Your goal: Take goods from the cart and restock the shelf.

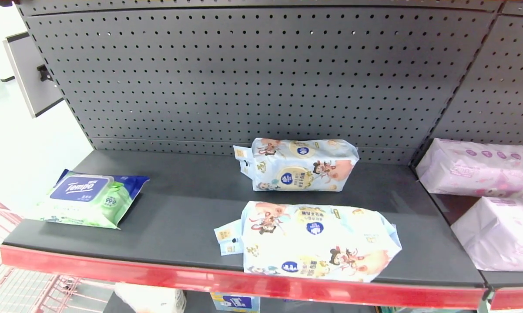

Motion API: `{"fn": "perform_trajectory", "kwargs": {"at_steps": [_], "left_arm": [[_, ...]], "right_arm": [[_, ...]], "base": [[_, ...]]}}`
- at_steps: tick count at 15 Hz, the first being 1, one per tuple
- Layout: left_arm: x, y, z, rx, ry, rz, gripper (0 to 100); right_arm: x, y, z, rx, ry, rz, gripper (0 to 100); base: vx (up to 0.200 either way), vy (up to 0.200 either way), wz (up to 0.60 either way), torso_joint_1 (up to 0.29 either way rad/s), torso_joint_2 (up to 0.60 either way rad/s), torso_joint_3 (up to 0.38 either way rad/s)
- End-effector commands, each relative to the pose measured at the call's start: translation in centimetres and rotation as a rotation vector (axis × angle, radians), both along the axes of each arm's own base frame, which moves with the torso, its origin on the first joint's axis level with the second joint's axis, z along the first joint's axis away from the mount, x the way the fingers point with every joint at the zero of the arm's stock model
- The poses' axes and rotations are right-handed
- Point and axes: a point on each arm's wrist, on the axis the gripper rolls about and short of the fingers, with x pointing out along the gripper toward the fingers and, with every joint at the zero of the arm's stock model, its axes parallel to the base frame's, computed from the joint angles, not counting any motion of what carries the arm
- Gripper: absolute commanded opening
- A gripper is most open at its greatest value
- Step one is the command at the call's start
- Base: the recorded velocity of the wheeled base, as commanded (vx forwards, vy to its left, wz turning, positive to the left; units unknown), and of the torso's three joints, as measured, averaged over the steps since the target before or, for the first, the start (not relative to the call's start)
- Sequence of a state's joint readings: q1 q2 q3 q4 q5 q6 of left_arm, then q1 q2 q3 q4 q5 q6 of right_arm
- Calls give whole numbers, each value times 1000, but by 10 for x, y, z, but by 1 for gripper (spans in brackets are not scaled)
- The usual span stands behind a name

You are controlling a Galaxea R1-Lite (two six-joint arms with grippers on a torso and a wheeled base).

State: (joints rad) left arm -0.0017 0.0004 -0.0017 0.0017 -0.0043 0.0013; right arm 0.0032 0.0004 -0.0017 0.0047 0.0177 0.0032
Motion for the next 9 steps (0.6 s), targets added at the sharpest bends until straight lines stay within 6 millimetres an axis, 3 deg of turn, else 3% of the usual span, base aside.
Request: {"fn": "perform_trajectory", "kwargs": {"at_steps": [1, 4, 6, 9], "left_arm": [[0, 0, 0, 0, 0, 0, 100], [0, 0, 0, 0, 0, 0, 100], [0, 0, 0, 0, 0, 0, 100], [0, 0, 0, 0, 0, 0, 100]], "right_arm": [[0, 0, 0, 0, 0, 1, 100], [0, 0, 0, 0, 0, 1, 100], [0, 0, 0, 0, 0, 1, 100], [0, 0, 0, 0, 0, 1, 100]], "base": [[0, 0, 0, 0, 0, 0], [0, 0, 0, 0, 0, 0], [0, 0, -600, 2, 0, 0], [0, 0, 0, 0, 0, 0]]}}
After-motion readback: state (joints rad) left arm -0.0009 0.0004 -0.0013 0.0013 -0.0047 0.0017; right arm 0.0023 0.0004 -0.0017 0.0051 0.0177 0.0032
